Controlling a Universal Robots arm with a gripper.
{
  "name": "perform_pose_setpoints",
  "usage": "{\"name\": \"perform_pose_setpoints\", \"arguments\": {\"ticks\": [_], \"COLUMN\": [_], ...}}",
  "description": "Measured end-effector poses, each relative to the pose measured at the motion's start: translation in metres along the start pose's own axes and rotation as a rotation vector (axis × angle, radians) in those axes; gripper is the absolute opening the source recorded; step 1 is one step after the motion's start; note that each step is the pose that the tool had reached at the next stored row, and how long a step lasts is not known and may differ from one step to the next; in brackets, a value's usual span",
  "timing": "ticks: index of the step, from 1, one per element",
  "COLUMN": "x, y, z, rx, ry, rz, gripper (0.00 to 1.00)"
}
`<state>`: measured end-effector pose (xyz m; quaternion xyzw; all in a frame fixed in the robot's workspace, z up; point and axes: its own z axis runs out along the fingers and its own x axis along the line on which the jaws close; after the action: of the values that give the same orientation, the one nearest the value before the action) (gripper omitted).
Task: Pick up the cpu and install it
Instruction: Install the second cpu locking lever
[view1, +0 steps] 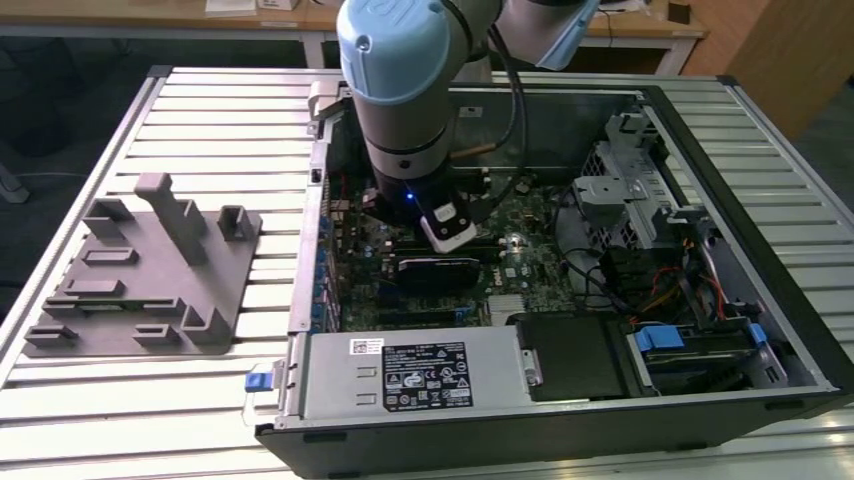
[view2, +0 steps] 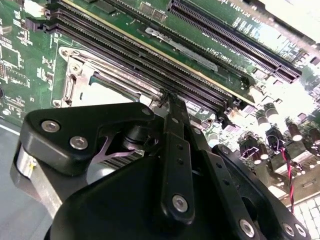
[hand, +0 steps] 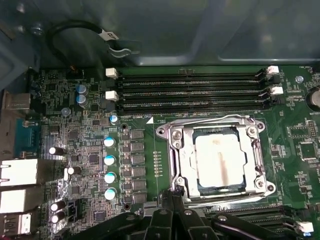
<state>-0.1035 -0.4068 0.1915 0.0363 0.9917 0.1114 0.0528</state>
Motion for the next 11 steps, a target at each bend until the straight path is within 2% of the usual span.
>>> {"name": "perform_pose_setpoints", "arguments": {"ticks": [7, 11], "x": [0.0002, -0.0005], "y": [-0.0001, 0.0016], "z": [0.0003, -0.0069], "rx": [-0.0008, -0.0007], "ry": [0.0005, 0.0005], "rz": [0.0, 0.0], "gripper": [0.11, 0.11]}}
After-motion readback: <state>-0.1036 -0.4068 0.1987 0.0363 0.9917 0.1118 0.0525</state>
